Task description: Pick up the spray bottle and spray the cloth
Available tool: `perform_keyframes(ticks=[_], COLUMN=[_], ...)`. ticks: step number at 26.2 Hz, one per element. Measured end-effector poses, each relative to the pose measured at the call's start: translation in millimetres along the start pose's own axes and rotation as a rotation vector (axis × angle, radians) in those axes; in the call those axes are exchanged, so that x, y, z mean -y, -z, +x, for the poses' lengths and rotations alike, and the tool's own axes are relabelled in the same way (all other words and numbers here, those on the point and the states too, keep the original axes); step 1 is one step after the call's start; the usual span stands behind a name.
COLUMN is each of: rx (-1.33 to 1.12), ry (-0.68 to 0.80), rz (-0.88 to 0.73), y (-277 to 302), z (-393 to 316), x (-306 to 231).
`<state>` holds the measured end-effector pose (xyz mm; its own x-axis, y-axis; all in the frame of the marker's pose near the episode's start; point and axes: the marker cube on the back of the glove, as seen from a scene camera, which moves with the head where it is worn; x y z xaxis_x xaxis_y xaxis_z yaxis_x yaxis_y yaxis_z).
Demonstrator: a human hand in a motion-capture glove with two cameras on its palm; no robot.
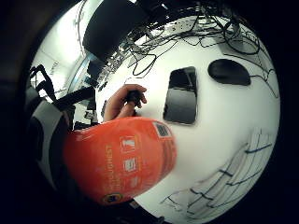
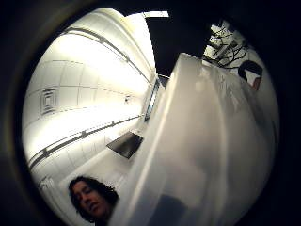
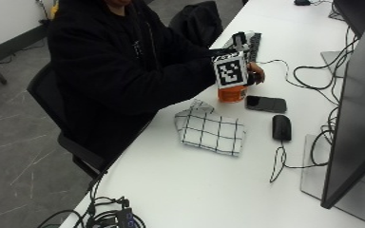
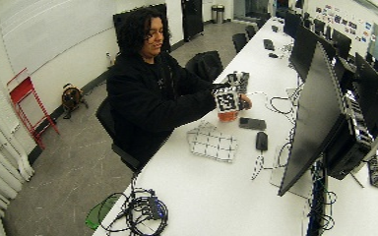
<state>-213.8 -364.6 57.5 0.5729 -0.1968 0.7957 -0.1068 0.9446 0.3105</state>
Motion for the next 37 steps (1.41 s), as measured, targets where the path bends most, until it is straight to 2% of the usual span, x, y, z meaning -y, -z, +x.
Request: perform_keyframes(ticks=[23, 30, 37], rx=[0.005, 0.047, -0.045], ry=[0.017, -0.034, -0.075], rz=[0.025, -0.035, -0.065], y=[1, 0, 17], z=[15, 13, 10], x=[1, -3, -7])
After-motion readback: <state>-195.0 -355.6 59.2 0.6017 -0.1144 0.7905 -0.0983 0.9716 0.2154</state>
